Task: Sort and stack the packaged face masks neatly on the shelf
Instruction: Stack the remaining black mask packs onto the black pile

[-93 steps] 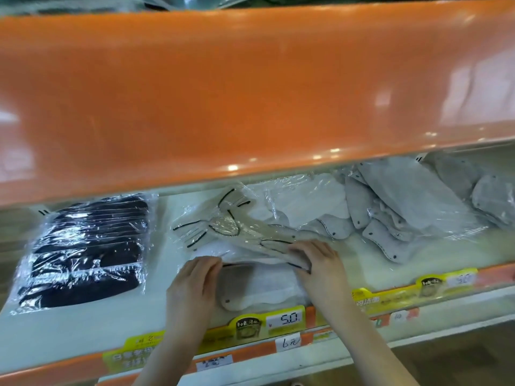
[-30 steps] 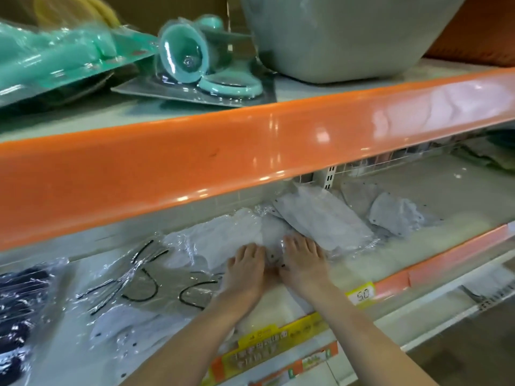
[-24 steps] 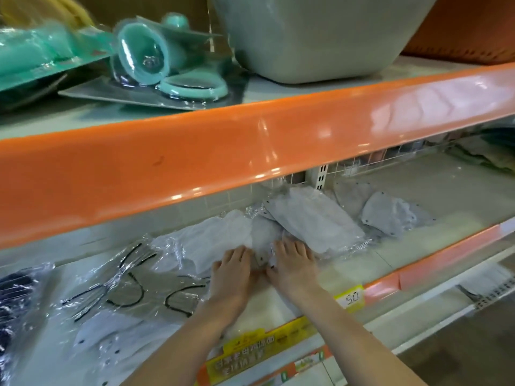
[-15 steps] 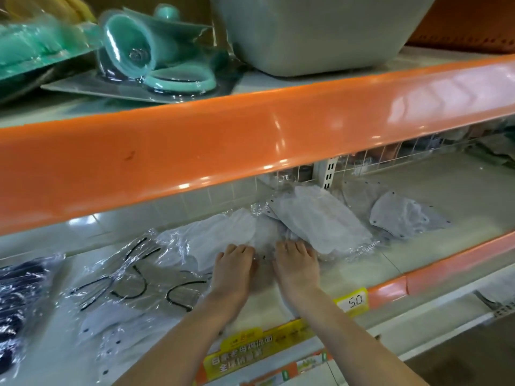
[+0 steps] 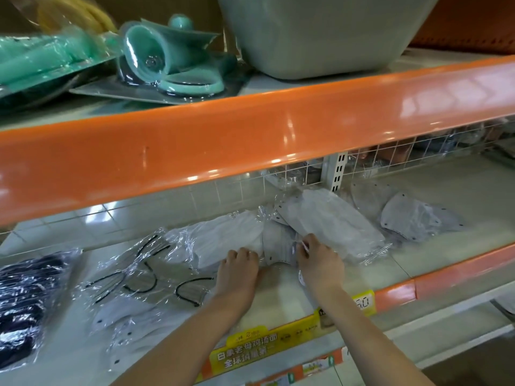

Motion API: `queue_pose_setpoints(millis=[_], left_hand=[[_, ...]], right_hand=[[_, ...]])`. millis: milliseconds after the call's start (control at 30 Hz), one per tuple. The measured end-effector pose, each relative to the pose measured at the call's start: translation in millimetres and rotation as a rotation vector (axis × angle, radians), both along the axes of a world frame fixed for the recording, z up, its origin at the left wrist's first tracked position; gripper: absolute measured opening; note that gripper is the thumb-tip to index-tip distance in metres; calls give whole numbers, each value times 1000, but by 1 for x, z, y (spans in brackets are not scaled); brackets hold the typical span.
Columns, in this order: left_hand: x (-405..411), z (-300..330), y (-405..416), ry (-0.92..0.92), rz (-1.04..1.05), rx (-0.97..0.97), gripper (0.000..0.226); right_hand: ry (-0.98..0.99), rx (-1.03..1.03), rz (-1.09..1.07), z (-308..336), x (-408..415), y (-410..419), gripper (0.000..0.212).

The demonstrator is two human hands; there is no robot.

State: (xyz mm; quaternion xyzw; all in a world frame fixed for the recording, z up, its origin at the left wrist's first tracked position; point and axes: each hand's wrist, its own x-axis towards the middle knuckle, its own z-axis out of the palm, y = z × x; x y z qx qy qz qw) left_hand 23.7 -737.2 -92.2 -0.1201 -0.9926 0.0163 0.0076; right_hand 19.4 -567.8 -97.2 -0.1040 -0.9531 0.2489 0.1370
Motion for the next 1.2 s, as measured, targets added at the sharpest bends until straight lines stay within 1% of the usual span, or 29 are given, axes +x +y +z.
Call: queue_pose_setpoints(millis=[133,200,267,333,367,400,433,500,567,667,700,767,800,833,900,967,1000,1033,1067,1133,1200], left_hand=[[-3,3,4,-61,-12,-131,56],[-7,3,7,-49,-42,-202,58],[-10,7,8,-5,-56,-220,50],[-14,8,8,22,-44,-189,39],[-14,10,8,42,-32,-156,33],[-14,11,6,109,-30,-103,29],[-14,15,5,161,-50,-60,30],[-17,15,3,216,-110,-72,50],[-20,6,-1,265,-130,-59,60],[-18,5,3,242,-134,-99,81],[-16,5,4,218,-136,-107,79],[-14,4,6,224,-178,-102,55],[-14,5,6,224,-194,-80,46],[-14,6,6,223,-207,-57,46],[-13,9,6,237,-220,31,47],[-10,14,7,283,-218,122,38],[-10,18,6,339,-211,174,28],[-10,20,6,378,-195,236,15],[-11,23,5,413,-181,315,7],[-13,28,2,478,-155,418,21],[-14,33,-1,546,-171,492,21]], right_hand=[[19,-338,-27,0,0,7,18],[20,-444,-26,2,-1,7,14],[24,-478,-10,7,-2,5,13],[38,-457,6,11,-3,3,12],[39,-454,10,13,-3,2,12],[37,-464,11,14,-4,2,13],[35,-488,11,14,-4,1,16],[21,-538,8,12,-6,1,25],[5,-519,12,11,-7,1,29],[-33,-467,38,11,-6,-1,23],[-37,-451,51,12,-5,-2,22],[-31,-401,89,17,-1,-4,18],[-29,-356,122,19,1,-6,17],[-17,-295,159,22,4,-8,18],[88,-177,267,29,11,-16,30],[177,-107,341,28,13,-23,44],[182,-108,339,28,13,-25,43],[160,-133,316,31,13,-26,36],[140,-189,281,33,13,-26,26],[172,-256,213,35,11,-26,14],[287,-153,191,42,14,-29,16]])
